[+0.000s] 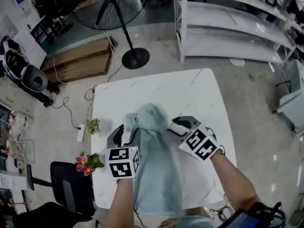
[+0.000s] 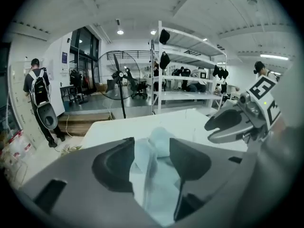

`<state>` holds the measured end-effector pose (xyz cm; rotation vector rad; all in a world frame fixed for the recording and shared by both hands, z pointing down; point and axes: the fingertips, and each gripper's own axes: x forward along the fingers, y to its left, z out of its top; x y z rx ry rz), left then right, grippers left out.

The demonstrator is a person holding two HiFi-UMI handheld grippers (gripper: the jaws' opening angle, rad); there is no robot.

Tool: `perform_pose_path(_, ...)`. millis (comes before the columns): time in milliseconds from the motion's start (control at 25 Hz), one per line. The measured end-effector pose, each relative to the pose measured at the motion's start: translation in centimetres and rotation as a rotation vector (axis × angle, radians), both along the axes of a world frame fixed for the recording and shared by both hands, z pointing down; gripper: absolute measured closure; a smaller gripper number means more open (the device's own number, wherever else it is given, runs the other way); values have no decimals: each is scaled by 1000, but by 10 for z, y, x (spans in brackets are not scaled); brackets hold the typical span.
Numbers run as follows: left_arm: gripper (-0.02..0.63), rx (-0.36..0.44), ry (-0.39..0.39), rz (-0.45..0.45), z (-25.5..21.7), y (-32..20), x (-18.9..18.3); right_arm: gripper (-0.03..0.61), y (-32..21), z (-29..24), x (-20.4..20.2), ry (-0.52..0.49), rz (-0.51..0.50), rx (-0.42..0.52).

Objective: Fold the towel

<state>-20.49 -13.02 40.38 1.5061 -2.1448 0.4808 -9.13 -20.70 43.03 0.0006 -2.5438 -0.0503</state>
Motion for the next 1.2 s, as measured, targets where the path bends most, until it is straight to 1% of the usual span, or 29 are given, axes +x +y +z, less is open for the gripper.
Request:
perform_pose_path(120, 380, -76, 9, 14, 35, -14, -14, 419, -26, 30, -30, 39, 14, -29)
perform_pose_path(280, 393, -156, 65, 15, 72, -19, -20, 414, -43, 66, -56, 119, 19, -71)
perform_pose_path(320, 422, -181, 73, 6, 79, -16, -22, 411, -45, 73, -59, 142, 15, -78)
perform_pose_path(360, 465, -201, 76, -4, 85, -12, -24, 408, -45, 81, -62, 165, 13, -83)
perform_pose_path(400, 517, -211, 79, -10, 88, -10, -26, 410, -46, 87, -65, 183, 11, -87)
perform_pose_path(440, 552, -209, 85, -12, 88, -9, -27, 412, -47, 93, -68, 195, 7, -89)
perform_pose_path(480, 559, -200, 93, -14, 87, -9, -28, 427, -47, 96, -71, 201, -2, -88)
perform_pose_path(560, 568, -173, 112, -23, 81, -7, -31, 513, -48, 97, -76, 206, -19, -73)
perform_pose_path(600, 569, -157, 124, -31, 76, -6, -33, 543, -52, 95, -77, 208, -18, -53)
perform_pose_path(720, 569, -105, 147, -51, 60, -1, -38, 545, -80, 70, -72, 182, 36, 37)
perform_pose_path(840, 569, -48, 163, -57, 42, 2, -43, 545, -112, 18, -66, 93, 95, 137)
perform_pose_path(920, 568, 7, 186, -41, 27, 1, -40, 540, -125, -23, -61, 34, 103, 214)
perform_pose_path(1000, 568, 65, 202, -3, 8, -4, -31, 538, -132, -64, -55, -17, 110, 308)
perform_pose_path(1120, 575, 134, 243, 24, -12, -2, -19, 541, -141, -109, -32, -69, 160, 440)
perform_pose_path(1200, 575, 131, 276, 25, -11, 8, -10, 541, -139, -111, -2, -69, 188, 468)
